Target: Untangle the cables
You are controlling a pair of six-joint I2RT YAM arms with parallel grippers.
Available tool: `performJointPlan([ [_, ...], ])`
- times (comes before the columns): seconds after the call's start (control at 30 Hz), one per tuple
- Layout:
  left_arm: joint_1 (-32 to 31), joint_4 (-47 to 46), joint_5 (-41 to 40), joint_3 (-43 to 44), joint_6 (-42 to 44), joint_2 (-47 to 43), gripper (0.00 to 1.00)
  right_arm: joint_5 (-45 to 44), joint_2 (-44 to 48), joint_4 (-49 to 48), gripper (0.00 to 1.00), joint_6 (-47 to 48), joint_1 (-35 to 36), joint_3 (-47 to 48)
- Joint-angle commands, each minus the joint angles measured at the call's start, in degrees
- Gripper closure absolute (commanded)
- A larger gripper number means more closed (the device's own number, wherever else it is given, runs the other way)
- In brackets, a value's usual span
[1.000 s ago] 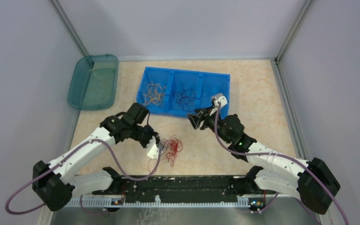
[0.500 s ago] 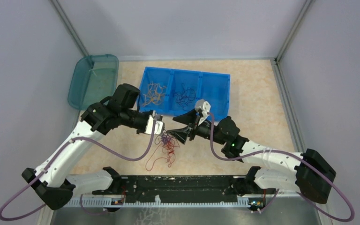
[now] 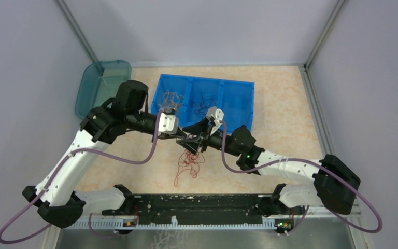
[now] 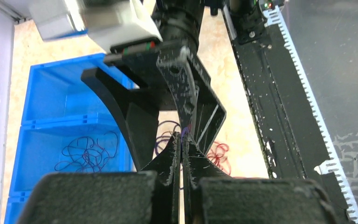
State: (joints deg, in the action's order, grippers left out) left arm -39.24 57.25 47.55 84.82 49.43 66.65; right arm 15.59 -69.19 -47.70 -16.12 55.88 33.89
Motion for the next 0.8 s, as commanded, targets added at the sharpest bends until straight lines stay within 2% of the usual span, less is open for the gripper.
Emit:
performJointPlan([
  [0.0,-0.3,-2.4,5.2,3.2,-4.9,0.0,1.00,-1.4,-2.0,-4.1,0.41,-0.1,1.3,3.6],
  [0.23,-0.3,-3.3,7.2,6.9,-8.2,0.5,0.99,-3.0,-4.7,-4.8,0.49,-1.1,1.6,3.6],
  [0.5,-0.3,-4.6,6.4,17.4,-9.1,2.8,0.99,-4.5,-6.5,-8.2,0.50,-3.8,1.6,-1.4],
  [0.77,-0.3,-10.8,4.3,24.1,-10.7,2.8,0.99,-6.8,-7.6,-12.7,0.52,-7.8,1.6,-6.9],
])
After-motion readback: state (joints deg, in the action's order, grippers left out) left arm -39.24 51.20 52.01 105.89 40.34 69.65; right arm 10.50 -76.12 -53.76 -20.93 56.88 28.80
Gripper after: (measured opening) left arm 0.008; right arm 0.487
